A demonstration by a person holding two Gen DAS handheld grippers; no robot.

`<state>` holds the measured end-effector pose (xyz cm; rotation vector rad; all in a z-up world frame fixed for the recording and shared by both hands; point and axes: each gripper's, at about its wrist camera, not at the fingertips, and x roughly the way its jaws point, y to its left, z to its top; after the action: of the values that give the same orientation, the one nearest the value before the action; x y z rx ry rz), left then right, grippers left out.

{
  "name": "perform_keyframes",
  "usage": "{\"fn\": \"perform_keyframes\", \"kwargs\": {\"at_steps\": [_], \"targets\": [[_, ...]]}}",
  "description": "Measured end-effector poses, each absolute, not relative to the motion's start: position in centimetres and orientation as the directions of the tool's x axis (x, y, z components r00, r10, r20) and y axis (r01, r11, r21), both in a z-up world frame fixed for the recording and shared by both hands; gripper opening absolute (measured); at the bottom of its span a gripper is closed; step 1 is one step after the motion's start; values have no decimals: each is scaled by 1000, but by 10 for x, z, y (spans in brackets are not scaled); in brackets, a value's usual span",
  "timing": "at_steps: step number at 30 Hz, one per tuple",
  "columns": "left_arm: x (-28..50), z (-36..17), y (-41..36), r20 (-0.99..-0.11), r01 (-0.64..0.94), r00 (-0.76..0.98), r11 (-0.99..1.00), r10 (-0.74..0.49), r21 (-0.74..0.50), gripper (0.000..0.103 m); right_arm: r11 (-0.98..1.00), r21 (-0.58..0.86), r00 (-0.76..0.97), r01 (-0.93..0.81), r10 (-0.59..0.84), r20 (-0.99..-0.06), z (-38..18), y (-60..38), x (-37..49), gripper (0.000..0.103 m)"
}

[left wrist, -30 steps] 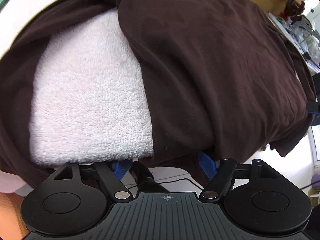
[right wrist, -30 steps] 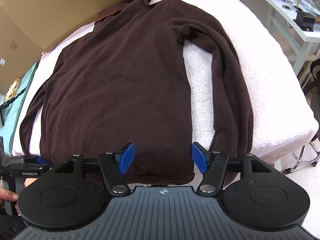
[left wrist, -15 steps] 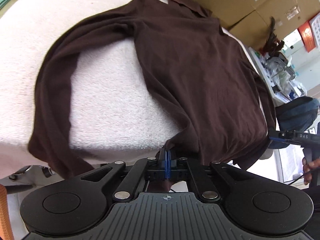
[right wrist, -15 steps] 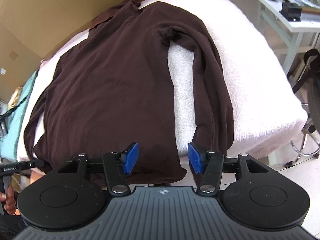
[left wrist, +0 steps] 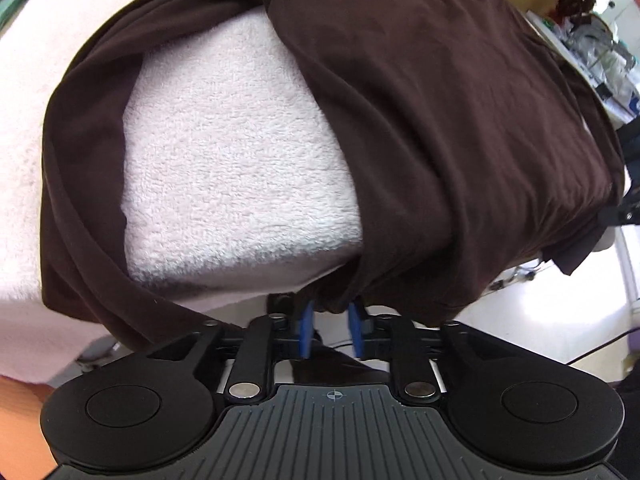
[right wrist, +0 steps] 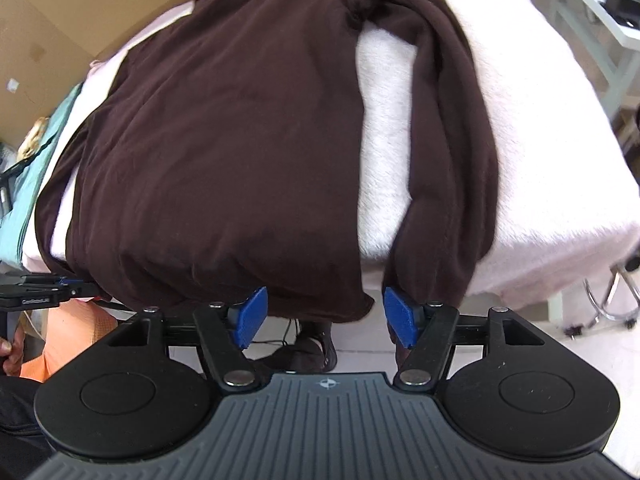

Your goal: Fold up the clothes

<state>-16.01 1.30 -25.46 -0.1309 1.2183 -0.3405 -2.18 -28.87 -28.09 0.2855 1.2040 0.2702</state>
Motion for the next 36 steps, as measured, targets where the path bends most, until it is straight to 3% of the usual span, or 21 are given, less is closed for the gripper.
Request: {"fn": "perform_keyframes", "kwargs": {"at_steps": [5, 9, 11, 12, 13, 14, 15, 20, 28, 36], "targets": [[-160, -262, 11, -900, 221, 323, 948, -293, -229, 64, 927, 364, 314, -91, 374, -873, -294, -282, -13, 70], [-157, -260, 10, -883, 222, 332, 937, -332, -268, 81, 924, 373, 335, -88, 380, -862, -303, -283, -7, 70], [-158, -261, 9, -878, 226, 332, 933, -345, -281, 81, 919, 379, 341, -107, 392, -854, -306, -281, -8, 68], [-159, -261, 8, -875, 235, 329, 928, -357, -290, 75, 915, 388, 342, -111, 401, -850, -307, -281, -9, 58], [-161, -261, 6, -870, 248, 323, 921, -372, -301, 55, 911, 396, 343, -115, 411, -845, -307, -280, -10, 49], [-162, -261, 6, -869, 253, 317, 917, -380, -309, 12, 910, 397, 343, -115, 412, -844, -308, -279, -10, 24], [-163, -260, 6, -869, 253, 312, 915, -385, -315, 4, 912, 394, 342, -114, 409, -846, -307, -279, -10, 3], [-166, -244, 11, -850, 263, 304, 896, -430, -359, 0, 897, 419, 326, -142, 442, -836, -289, -286, -26, 3], [-181, -198, 53, -816, 220, 361, 892, -451, -396, 0, 817, 563, 431, -128, 557, -710, -222, -322, -53, 3], [-189, -230, 57, -893, 135, 277, 934, -356, -330, 0, 935, 347, 326, -73, 351, -878, -262, -311, -42, 3]]}}
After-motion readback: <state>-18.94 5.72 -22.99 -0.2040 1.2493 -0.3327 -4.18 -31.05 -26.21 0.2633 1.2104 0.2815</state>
